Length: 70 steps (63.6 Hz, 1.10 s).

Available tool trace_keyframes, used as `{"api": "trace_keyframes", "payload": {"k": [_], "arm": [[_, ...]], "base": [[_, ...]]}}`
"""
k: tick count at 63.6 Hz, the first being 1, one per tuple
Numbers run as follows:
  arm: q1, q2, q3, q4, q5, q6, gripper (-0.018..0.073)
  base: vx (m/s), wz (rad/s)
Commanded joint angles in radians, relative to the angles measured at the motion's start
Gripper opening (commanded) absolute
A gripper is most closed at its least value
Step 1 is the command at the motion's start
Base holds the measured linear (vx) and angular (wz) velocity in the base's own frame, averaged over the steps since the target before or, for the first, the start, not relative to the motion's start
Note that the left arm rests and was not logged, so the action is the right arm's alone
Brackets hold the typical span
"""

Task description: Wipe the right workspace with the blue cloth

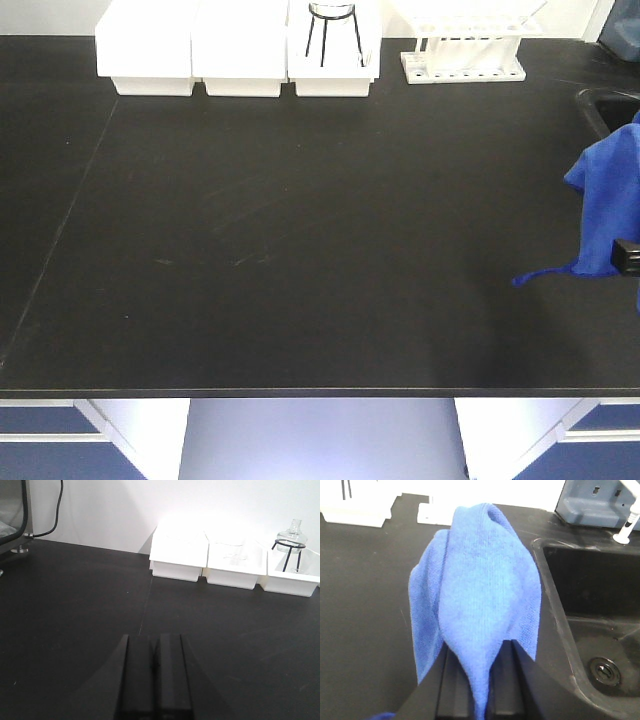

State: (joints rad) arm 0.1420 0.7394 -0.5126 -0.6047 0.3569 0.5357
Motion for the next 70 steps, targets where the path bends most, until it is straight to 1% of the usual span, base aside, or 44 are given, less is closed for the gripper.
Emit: {"api": "trace_keyframes", "payload": {"k": [1, 47, 70], "arm": [[0.0, -0.006, -0.03, -0.019, -0.055, -0.005, 0.0], [0.0, -0.004, -0.03, -0.019, -0.055, -0.005, 0.0], [0.0, -0.002, -0.03, -0.019, -0.055, -0.005, 0.0]], "base": [[0.0, 0.0], [-0.01, 0.0], [-0.13, 0.01]]}}
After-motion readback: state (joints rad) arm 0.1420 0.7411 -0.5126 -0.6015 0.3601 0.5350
